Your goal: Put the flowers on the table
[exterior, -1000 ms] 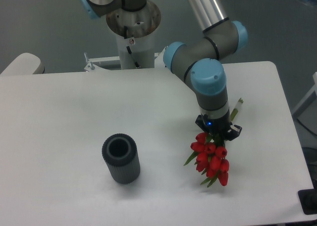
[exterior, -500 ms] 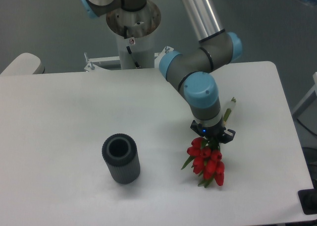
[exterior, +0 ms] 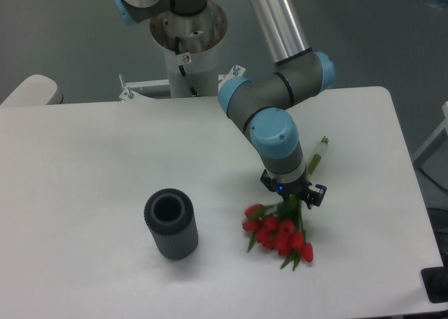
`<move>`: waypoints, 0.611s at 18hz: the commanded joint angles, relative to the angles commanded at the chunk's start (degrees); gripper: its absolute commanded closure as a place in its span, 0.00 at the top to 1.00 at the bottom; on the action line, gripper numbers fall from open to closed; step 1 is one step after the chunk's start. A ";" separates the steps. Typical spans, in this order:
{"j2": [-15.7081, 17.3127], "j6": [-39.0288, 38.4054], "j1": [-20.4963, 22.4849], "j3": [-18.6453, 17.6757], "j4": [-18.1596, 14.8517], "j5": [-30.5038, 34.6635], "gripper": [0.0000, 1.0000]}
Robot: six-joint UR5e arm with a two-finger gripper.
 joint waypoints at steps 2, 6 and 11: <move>1.14 0.09 -0.09 1.58 -0.17 0.00 1.00; 2.11 -2.97 -0.35 6.06 -0.26 -0.44 1.00; 2.55 -3.43 -0.44 11.15 -3.85 -1.93 1.00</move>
